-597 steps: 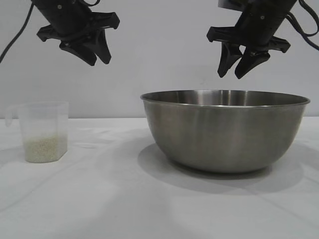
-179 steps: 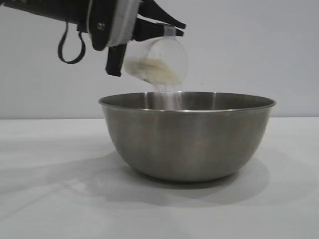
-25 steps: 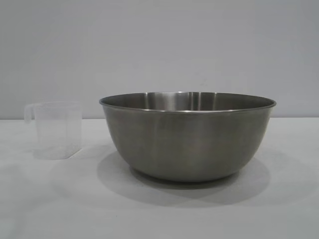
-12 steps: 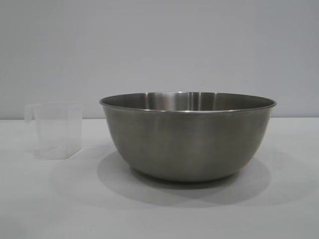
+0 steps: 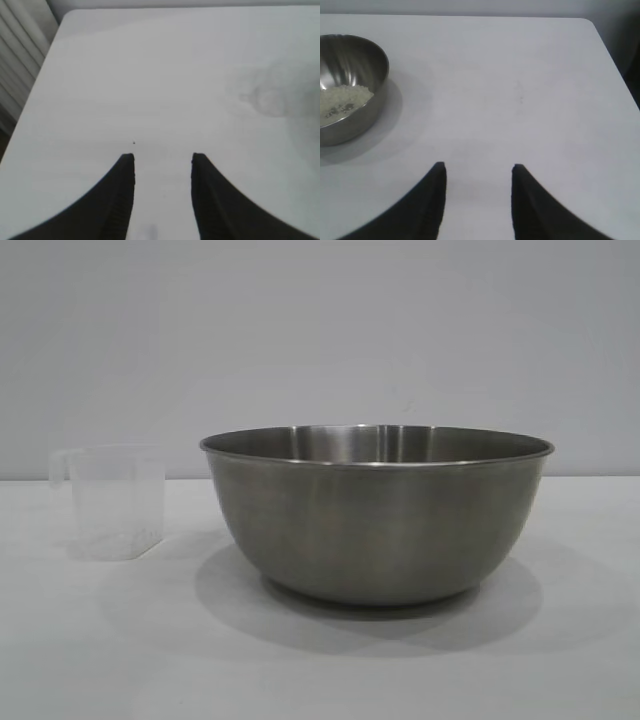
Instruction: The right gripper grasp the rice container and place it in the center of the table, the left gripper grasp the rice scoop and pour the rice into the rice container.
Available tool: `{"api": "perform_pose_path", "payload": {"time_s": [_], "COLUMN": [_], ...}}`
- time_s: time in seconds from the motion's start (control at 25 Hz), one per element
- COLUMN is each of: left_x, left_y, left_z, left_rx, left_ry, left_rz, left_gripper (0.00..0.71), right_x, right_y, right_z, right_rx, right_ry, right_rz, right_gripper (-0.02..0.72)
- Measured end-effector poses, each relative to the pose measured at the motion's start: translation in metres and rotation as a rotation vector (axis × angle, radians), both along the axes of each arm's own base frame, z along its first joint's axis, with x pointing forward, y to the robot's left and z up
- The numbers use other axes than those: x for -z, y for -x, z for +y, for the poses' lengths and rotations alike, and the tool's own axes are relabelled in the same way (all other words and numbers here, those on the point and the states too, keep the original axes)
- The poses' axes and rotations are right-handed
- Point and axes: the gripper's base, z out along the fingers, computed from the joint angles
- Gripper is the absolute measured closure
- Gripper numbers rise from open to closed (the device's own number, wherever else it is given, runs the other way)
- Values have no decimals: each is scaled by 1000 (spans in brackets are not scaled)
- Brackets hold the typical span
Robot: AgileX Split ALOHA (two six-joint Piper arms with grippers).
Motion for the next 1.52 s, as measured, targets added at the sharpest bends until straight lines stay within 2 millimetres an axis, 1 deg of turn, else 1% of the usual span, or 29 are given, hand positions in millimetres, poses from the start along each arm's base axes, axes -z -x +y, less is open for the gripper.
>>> {"api": "perform_pose_path", "payload": {"time_s": [0.16, 0.32, 0.4, 0.72, 1.08, 1.24, 1.52], "left_x": [1, 18, 22, 21, 20, 20, 21], "left_y": [4, 1, 1, 5, 21, 31, 32], "left_z": [-1, -1, -1, 1, -1, -4, -6], "left_rx": [4, 5, 5, 10, 34, 68, 84], "left_ry": [3, 12, 14, -12, -21, 24, 42], "left_rz": [3, 74, 88, 58, -49, -120, -126], "left_gripper": [483, 483, 483, 483, 483, 483, 483], "right_x": [0, 0, 0, 0, 0, 0, 0], "right_y": [0, 0, 0, 0, 0, 0, 0], "right_z": [0, 0, 0, 0, 0, 0, 0], "right_rx": [0, 0, 0, 0, 0, 0, 0], "right_ry": [0, 0, 0, 0, 0, 0, 0], "right_rz": [0, 0, 0, 0, 0, 0, 0], "right_gripper": [441, 441, 441, 441, 441, 441, 441]}}
